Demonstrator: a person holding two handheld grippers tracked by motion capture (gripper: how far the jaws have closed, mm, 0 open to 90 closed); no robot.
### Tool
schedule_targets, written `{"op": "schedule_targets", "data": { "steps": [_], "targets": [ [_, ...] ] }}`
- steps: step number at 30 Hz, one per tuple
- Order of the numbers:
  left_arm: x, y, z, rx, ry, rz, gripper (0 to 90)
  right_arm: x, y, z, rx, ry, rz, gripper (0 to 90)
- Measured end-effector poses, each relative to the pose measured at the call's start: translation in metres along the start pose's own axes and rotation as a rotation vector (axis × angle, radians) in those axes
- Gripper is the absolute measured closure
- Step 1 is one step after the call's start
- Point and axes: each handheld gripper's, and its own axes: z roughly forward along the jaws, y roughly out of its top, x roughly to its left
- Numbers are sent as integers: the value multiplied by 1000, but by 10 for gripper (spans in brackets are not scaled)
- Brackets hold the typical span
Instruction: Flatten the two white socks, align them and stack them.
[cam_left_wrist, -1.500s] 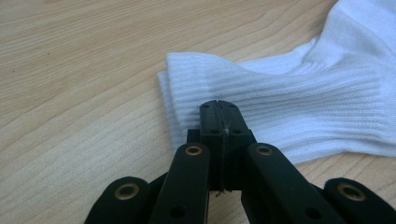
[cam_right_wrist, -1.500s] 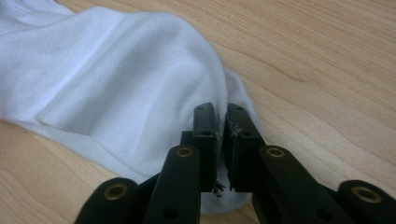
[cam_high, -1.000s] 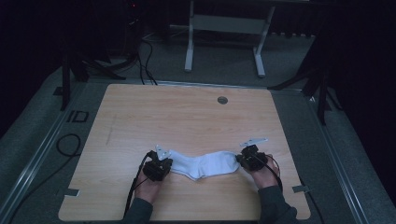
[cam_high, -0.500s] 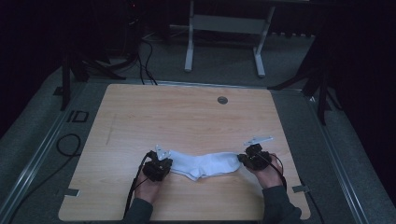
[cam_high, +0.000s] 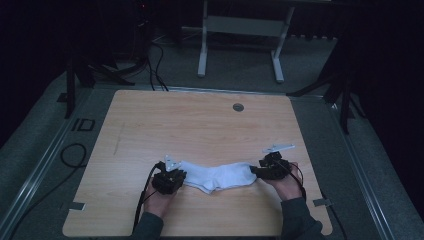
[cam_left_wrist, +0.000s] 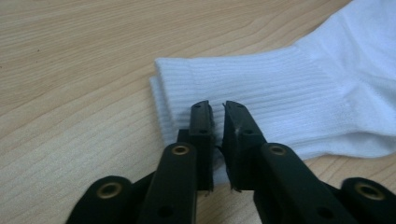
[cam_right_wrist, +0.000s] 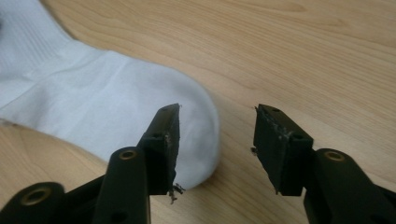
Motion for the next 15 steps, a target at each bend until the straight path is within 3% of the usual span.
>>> {"op": "schedule_targets", "data": {
  "steps": [8, 15],
  "targets": [
    [4, 2, -9, -38, 20, -8, 672, -3, 0, 2, -1, -6, 4, 477],
    [18, 4, -19, -64, 52, -40, 621, -8, -1, 0, 5, -13, 16, 466]
  ]
}}
